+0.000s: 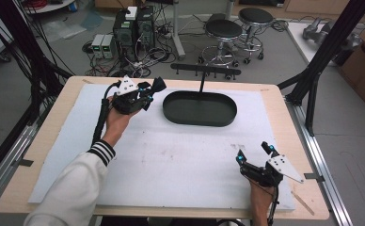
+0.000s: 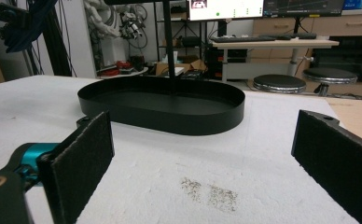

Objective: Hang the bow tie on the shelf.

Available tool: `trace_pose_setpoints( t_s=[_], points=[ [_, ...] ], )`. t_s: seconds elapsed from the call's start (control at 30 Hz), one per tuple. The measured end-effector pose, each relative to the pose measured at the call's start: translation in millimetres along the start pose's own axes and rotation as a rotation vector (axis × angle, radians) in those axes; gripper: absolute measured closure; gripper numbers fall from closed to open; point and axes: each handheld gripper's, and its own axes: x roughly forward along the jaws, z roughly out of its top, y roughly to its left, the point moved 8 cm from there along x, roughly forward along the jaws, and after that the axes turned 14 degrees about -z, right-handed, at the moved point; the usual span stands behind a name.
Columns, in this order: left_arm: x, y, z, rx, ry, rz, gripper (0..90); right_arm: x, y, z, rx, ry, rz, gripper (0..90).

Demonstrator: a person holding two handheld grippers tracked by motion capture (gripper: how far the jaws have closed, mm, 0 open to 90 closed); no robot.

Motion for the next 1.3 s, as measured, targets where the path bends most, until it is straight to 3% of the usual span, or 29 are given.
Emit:
trace_pose_setpoints(
  t_s=[0.1,0.43,0.9,1.3],
  points=[
    [2.0,-2.7,9.3,0.006,-0.012,-0.023,75.6,0.0,0.1,0.1,0.003,0.0,-0.001,4.7],
    [15.2,-14.6,33.9,0.032,-0.041,-0.038,75.6,-0.3,0.4,0.0,0.011,0.004,0.0,4.7],
    [38.2,-28.9,57.0,0.028,-0.08,-0.074,75.6,0.0,-0.8,0.4,0.005,-0.005,0.005,4.7],
    [46.8,-29.8,73.3,0.016,-0.103,-0.086,75.6,-0.5,-0.5,0.3,0.015,-0.001,0.007,4.7]
  ],
)
